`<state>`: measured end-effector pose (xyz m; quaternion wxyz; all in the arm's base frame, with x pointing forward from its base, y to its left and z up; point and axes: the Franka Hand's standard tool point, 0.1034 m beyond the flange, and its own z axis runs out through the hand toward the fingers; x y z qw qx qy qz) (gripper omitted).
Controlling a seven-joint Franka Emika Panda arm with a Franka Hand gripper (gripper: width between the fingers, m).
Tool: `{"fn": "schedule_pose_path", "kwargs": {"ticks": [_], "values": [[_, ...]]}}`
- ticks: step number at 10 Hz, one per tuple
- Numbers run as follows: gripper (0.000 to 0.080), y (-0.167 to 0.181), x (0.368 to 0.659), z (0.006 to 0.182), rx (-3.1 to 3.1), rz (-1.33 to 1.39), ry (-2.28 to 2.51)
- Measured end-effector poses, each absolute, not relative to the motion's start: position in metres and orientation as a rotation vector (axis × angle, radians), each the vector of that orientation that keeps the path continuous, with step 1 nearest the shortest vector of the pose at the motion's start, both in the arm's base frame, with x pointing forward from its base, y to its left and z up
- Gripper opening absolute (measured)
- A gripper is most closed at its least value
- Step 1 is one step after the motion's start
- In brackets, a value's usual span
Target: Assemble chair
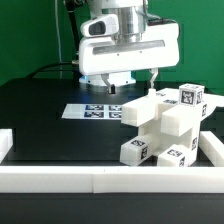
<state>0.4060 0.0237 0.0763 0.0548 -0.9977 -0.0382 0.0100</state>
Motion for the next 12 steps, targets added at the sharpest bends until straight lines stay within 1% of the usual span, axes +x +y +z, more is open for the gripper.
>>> {"fn": "schedule_pose_path", "kwargs": {"ticks": [5, 8, 12], "values": [[0.0649, 0.041, 0.402, 0.066, -3.046, 0.044, -0.089], [0.0649, 0.052, 0.407, 0.065, -3.051, 0.046, -0.034], [0.0649, 0.068, 0.423, 0.065, -3.052, 0.031, 0.093]]}}
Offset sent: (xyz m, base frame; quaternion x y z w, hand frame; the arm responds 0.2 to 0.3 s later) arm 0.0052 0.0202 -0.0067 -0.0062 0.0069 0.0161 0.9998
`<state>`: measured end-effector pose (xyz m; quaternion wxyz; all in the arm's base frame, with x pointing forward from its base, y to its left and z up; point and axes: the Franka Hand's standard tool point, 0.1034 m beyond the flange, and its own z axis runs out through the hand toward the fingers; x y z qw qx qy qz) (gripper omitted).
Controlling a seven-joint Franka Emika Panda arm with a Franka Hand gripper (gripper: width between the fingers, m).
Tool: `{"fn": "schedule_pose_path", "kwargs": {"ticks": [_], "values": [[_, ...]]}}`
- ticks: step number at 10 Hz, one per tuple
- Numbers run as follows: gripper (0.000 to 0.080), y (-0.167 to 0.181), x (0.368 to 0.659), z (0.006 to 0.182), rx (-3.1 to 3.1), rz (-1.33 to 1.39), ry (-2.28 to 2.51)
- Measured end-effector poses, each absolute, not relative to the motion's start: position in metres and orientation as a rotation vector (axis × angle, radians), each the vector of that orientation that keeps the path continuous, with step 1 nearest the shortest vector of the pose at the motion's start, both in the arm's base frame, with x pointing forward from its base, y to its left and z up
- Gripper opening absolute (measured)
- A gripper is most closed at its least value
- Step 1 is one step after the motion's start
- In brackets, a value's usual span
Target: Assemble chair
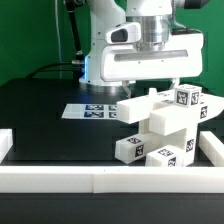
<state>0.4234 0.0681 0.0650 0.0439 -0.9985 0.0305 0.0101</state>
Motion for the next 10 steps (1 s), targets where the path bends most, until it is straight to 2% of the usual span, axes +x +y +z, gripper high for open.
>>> {"fn": "schedule_pose_path", "kwargs": {"ticks": [3, 8, 10], "values": [[0.0649, 0.062, 0.434, 0.077, -3.031, 0.014, 0.12], [0.0649, 0.052, 0.427, 0.075, -3.027, 0.039, 0.105], [0.0649, 0.059, 0.41, 0.062, -3.045, 0.052, 0.129]]}}
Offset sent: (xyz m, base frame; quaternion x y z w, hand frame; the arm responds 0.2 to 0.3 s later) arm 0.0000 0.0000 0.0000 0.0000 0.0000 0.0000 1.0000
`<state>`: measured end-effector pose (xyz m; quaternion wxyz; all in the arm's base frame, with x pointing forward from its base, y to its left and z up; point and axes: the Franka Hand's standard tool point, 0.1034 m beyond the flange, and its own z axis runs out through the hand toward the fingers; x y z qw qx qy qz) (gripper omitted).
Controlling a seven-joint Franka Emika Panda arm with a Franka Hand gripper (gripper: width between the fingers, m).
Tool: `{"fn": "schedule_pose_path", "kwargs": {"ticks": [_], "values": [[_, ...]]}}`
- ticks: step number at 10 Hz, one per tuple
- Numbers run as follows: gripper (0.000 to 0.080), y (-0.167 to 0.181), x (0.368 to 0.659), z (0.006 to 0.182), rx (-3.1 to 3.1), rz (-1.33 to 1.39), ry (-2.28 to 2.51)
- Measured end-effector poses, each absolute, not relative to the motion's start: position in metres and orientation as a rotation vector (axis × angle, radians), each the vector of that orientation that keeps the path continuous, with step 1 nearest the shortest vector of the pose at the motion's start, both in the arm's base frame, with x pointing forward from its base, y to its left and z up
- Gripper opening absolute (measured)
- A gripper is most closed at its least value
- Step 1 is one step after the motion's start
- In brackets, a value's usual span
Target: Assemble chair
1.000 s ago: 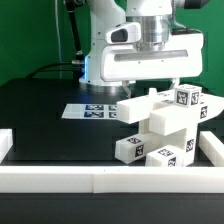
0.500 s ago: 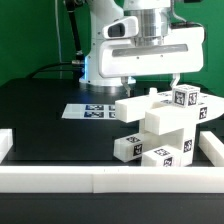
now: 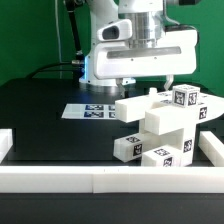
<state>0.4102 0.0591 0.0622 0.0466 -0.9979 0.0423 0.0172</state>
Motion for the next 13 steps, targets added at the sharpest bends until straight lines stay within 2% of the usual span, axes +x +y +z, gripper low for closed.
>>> {"fn": "schedule_pose_path", "kwargs": {"ticks": [3, 8, 13], "values": [[0.0649, 0.067, 0.395, 0.044, -3.064, 0.1, 0.095], [0.0649, 0.066, 0.395, 0.043, -3.065, 0.103, 0.095], [0.0649, 0.079, 0.396, 0.029, -3.086, 0.083, 0.042]]}}
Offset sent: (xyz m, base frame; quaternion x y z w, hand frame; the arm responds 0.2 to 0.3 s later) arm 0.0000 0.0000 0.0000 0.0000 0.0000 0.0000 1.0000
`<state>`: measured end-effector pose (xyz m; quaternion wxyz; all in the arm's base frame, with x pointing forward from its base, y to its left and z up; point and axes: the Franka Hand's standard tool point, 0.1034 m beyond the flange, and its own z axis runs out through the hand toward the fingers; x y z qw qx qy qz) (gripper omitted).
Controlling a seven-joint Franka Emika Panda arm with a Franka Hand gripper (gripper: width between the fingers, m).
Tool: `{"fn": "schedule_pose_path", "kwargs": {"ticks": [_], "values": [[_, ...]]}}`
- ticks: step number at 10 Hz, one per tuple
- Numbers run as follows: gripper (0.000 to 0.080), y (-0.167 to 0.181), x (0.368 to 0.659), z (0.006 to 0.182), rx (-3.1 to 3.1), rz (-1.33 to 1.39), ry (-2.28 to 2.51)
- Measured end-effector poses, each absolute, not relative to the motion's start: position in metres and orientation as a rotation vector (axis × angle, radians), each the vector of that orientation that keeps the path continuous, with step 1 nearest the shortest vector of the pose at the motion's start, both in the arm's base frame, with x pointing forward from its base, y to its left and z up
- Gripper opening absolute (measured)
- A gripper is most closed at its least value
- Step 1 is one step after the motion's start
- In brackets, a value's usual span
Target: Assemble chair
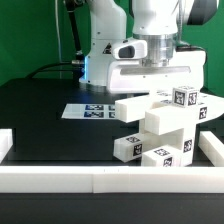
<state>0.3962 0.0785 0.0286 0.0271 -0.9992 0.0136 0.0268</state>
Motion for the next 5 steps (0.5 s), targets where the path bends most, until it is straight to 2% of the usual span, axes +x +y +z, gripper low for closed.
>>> {"fn": "schedule_pose_path", "kwargs": {"ticks": [5], "values": [[0.0649, 0.0829, 0.3905, 0.0142, -3.106, 0.088, 0.035]]}}
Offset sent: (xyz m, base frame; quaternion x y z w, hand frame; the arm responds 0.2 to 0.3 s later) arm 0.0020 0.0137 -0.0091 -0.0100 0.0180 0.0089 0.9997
